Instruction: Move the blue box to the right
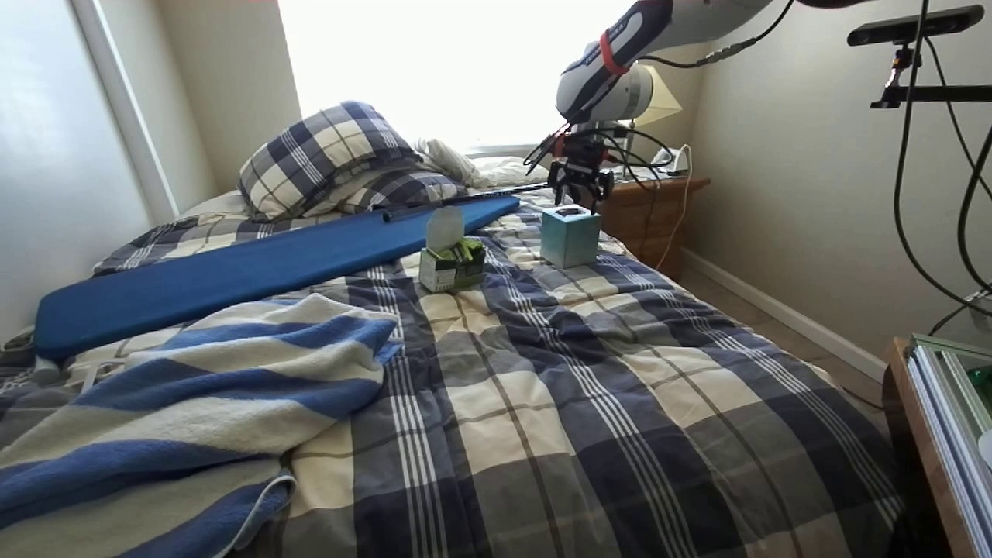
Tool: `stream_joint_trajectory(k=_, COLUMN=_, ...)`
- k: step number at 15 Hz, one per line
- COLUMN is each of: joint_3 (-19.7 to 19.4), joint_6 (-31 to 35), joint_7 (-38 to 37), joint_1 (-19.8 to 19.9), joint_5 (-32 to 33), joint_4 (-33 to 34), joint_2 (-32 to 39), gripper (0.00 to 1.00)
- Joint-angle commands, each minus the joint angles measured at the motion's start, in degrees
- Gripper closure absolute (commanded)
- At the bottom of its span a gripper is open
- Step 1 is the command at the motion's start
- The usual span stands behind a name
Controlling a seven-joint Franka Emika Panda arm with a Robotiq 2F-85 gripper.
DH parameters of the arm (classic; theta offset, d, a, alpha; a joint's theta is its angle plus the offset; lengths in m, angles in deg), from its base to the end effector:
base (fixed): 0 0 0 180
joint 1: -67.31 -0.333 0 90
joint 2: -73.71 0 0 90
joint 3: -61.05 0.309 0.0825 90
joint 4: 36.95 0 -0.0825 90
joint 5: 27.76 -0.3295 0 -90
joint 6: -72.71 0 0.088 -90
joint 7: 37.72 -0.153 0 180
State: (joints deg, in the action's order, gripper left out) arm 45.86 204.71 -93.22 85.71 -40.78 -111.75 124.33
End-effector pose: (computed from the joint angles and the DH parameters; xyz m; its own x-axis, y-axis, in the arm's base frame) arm 0.6250 -0.3485 0.2133 -0.0214 -0.9952 0.0952 -0.9937 0.0107 -0.1115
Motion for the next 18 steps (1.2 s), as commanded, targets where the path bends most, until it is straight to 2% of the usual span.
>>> stream_joint_trajectory(k=1, joint_3=-1.37, joint_6=3.35, joint_7=5.14, joint_1=-6.04, joint_5=5.26, joint_4=-13.83, joint_2=-9.46, gripper=0.00)
stream_joint_trajectory(k=7, joint_3=1.26, joint_6=5.12, joint_7=18.08, joint_1=-10.63, joint_5=8.11, joint_4=-28.52, joint_2=-20.20, gripper=0.00)
stream_joint_trajectory(k=12, joint_3=2.06, joint_6=4.83, joint_7=31.06, joint_1=-12.21, joint_5=9.83, joint_4=-41.94, joint_2=-29.55, gripper=0.00)
stream_joint_trajectory(k=15, joint_3=2.13, joint_6=5.13, joint_7=37.63, joint_1=-12.83, joint_5=13.04, joint_4=-50.79, joint_2=-35.87, gripper=0.00)
stream_joint_trajectory(k=16, joint_3=2.32, joint_6=3.13, joint_7=34.05, joint_1=-12.01, joint_5=10.42, joint_4=-42.34, joint_2=-29.19, gripper=0.00)
stream_joint_trajectory(k=18, joint_3=2.50, joint_6=3.30, joint_7=36.16, joint_1=-12.10, joint_5=11.60, joint_4=-46.74, joint_2=-32.48, gripper=0.00)
